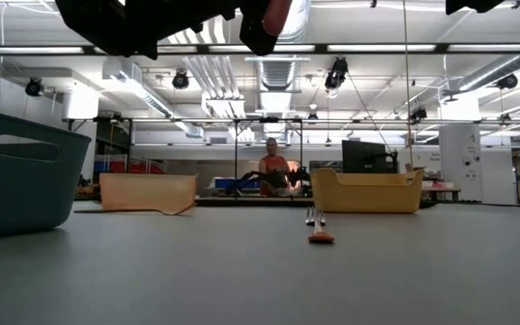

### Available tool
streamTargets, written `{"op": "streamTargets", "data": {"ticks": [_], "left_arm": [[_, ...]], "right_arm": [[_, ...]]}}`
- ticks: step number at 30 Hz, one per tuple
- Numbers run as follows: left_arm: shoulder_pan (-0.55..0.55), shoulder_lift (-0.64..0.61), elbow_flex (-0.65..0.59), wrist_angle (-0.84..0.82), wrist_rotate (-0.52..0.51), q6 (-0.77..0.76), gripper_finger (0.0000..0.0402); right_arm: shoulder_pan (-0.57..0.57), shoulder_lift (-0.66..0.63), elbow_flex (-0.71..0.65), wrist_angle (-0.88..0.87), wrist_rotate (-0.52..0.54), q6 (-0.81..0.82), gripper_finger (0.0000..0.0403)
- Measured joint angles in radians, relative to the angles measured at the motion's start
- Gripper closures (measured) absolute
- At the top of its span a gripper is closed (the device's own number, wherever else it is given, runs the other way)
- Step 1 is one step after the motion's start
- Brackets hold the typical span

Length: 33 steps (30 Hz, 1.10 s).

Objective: Sort silverware by color (type)
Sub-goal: Put the pink fork into the blue bin

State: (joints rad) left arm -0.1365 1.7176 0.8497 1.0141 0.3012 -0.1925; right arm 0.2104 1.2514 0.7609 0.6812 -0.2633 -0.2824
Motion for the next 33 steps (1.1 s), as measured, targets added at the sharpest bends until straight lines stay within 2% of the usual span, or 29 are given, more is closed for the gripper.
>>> {"op": "streamTargets", "data": {"ticks": [4, 11, 15, 18, 24, 27, 30, 33], "left_arm": [[0.017, -0.010, 0.000, -0.057, -0.003, 0.008, 0.0282], [0.059, -0.080, -0.001, -0.245, -0.057, 0.071, 0.0255], [0.058, -0.159, -0.001, -0.413, -0.231, 0.138, 0.0245], [0.050, -0.219, 0.000, -0.531, -0.387, 0.158, 0.0244], [0.003, -0.318, -0.001, -0.701, -0.660, 0.100, 0.0245], [-0.023, -0.335, -0.001, -0.729, -0.741, 0.085, 0.0245], [-0.046, -0.332, -0.001, -0.740, -0.788, 0.085, 0.0245], [-0.057, -0.328, -0.002, -0.750, -0.824, 0.083, 0.0245]], "right_arm": [[0.000, -0.014, 0.000, -0.064, 0.032, 0.043, 0.0394], [0.002, -0.069, 0.000, -0.254, 0.161, 0.140, 0.0394], [0.002, -0.100, 0.000, -0.348, 0.322, 0.174, 0.0394], [0.002, -0.108, 0.000, -0.392, 0.492, 0.186, 0.0394], [-0.001, -0.100, 0.000, -0.389, 0.829, 0.303, 0.0394], [-0.002, -0.071, 0.000, -0.380, 0.997, 0.342, 0.0394], [-0.008, -0.024, -0.001, -0.313, 1.070, 0.336, 0.0394], [-0.012, 0.033, -0.001, -0.195, 1.075, 0.312, 0.0394]]}}
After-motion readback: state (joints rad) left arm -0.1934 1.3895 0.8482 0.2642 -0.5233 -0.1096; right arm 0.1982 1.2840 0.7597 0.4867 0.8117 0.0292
